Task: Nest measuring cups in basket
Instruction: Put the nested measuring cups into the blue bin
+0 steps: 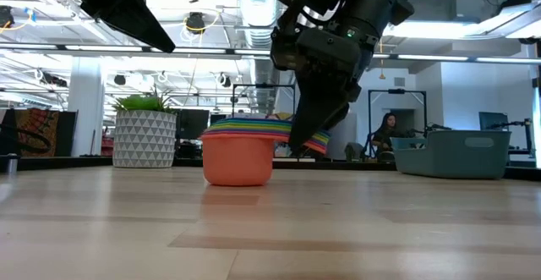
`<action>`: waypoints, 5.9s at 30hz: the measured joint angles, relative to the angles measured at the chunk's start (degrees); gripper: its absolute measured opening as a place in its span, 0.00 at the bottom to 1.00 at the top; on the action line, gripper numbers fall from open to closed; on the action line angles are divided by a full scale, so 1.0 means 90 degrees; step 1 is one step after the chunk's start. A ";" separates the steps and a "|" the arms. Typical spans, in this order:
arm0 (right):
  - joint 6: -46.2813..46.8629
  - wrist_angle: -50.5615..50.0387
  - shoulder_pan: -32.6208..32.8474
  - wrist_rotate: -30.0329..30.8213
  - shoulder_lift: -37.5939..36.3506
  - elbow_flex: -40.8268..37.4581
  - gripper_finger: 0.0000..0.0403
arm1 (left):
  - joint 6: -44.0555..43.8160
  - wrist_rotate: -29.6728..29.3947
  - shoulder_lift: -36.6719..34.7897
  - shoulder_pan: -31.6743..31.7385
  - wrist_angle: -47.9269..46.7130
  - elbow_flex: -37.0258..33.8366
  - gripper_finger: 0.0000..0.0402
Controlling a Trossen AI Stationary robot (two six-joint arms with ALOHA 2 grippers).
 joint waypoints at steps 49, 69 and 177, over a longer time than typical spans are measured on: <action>0.0487 0.3038 0.0435 0.1464 -0.1222 -0.2174 0.40 | -0.0097 0.0000 0.0002 0.0096 -0.0201 0.0000 0.14; 0.1073 0.2038 0.0600 0.1115 -0.1223 -0.2385 0.42 | 0.0540 0.0528 0.0002 0.0603 0.0253 0.0000 0.14; 0.0208 -0.0189 -0.2192 -0.2814 -0.1824 -0.2378 0.68 | 0.1477 0.2429 0.0002 0.2164 0.3093 -0.1358 0.14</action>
